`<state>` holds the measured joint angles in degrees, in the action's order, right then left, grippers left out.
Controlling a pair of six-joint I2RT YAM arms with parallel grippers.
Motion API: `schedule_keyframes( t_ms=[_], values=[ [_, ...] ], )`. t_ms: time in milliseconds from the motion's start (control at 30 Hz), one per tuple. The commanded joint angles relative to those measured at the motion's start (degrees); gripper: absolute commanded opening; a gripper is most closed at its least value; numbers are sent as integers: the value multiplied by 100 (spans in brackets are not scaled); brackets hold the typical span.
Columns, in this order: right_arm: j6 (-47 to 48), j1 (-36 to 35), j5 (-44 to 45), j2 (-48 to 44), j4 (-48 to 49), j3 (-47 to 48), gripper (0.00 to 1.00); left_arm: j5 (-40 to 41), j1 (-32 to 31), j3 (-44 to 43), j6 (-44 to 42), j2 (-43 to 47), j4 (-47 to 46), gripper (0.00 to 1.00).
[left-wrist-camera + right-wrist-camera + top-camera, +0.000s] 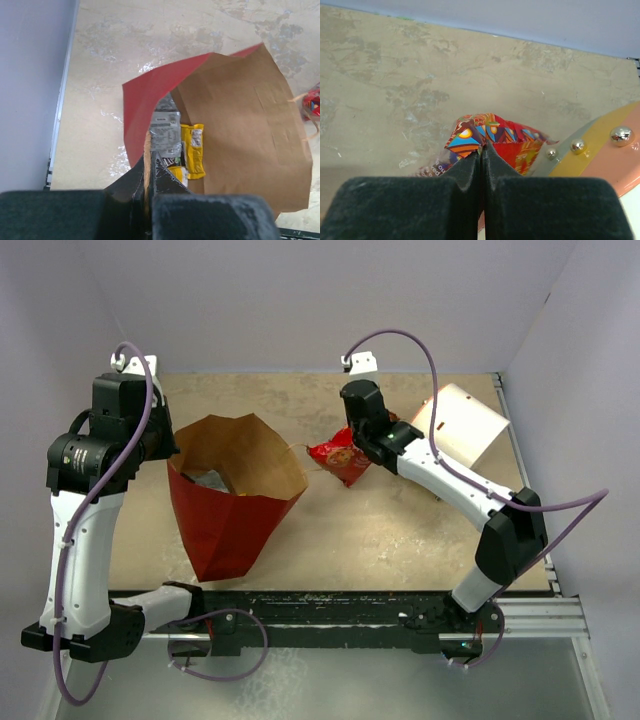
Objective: Take the snacks out of the paper bag
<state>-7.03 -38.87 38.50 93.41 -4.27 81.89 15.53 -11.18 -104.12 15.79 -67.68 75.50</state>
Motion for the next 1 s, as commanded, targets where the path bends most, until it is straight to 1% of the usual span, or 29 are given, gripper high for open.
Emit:
schedule_keyframes(
  t_ms=[0, 100, 167, 233, 300, 333, 400, 467, 533, 567, 633, 767, 833, 967],
  values=[
    [107, 62, 367, -265, 638, 341, 0, 440, -164, -65, -327, 150, -539, 0],
    [262, 98, 349, 145, 760, 531, 0, 663, -248, -102, -445, 146, -585, 0],
    [245, 160, 270, 649, 808, 900, 0, 786, -266, -111, -497, 133, -566, 0],
    [271, 175, 299, 1330, 922, 1431, 0, 832, -268, -119, -509, 130, -533, 0],
    [195, 173, 306, 2175, 793, 2394, 4, 830, -271, -142, -507, 126, -470, 0],
    [125, 177, 235, 2568, 737, 2834, 9, 829, -266, -164, -507, 125, -442, 0],
    [45, 180, 48, 3347, 608, 3699, 28, 839, -270, -190, -458, 136, -387, 0],
    [-105, 184, -316, 3997, 214, 4642, 43, 770, -262, -225, -360, 129, -320, 0],
    [-286, 179, -572, 4386, -274, 5520, 50, 623, -261, -277, -271, 93, -253, 0],
    [-382, 183, -775, 4415, -404, 5711, 52, 544, -262, -290, -218, 77, -222, 0],
    [-467, 185, -1076, 4153, -403, 5577, 56, 388, -257, -286, -126, 80, -208, 0],
    [-724, 185, -1316, 3237, -442, 4615, 57, 198, -260, -227, -63, 150, -287, 0],
    [-904, 182, -1570, 2798, -627, 4170, 57, 274, -262, -118, -48, 213, -376, 0],
    [-1258, 171, -2447, 2068, -1187, 3470, 58, 457, -261, 18, -1, 234, -460, 0]
  ],
)
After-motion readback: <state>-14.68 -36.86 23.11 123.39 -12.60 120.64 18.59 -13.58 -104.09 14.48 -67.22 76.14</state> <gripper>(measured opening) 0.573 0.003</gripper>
